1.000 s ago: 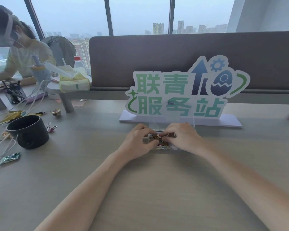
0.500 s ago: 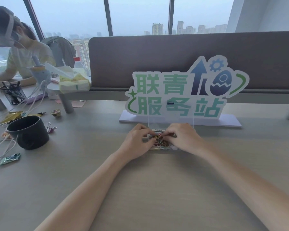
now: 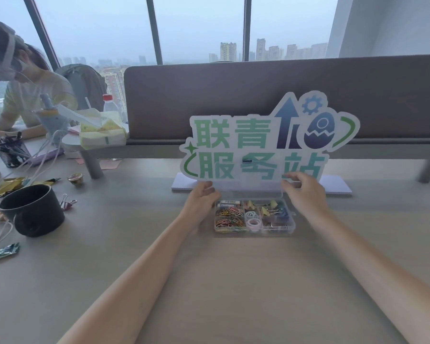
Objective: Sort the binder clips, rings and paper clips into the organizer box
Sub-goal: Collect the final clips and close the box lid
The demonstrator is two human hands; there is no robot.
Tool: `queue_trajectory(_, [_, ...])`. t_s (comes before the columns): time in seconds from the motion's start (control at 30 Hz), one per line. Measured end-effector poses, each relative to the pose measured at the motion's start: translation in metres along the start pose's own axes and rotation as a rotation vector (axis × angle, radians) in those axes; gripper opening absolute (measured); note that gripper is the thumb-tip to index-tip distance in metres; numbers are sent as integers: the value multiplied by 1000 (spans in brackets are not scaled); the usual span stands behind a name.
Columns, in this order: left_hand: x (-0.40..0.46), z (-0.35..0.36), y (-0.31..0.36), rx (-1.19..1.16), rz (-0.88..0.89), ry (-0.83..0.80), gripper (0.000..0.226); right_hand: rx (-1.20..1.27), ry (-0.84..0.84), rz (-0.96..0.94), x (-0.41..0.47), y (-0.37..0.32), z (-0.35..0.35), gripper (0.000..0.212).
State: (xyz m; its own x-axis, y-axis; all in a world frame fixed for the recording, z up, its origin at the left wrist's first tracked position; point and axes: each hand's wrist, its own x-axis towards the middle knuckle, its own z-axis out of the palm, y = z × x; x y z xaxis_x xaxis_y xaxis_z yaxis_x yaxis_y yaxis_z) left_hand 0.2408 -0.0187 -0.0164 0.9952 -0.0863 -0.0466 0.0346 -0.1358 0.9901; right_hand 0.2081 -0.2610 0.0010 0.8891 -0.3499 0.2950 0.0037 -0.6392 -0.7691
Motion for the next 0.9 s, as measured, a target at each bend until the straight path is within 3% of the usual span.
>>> queue_trajectory(0.1, [9,3,1,17,-24,36,47,209,-158,143,3,5,1,47])
queue_trajectory(0.23, [12,3,3,-26,5,68,32,293,-228,128,10,4,0,57])
queue_trajectory(0.5, [3,1,2,-30,43,47,28,51,-260,-301,22,-27,-20,61])
queue_trajectory(0.63, [-4,-2,6,-49,52,47,29,-92,-340,-463,20,-46,-22,49])
queue_trajectory(0.77, [-9,-5,12,-108,28,1,25,-110,-350,-503,11,-49,-22,26])
queue_trajectory(0.9, [-15,-5,19,58,-22,-104,40,-125,-476,-504,-6,-42,-25,22])
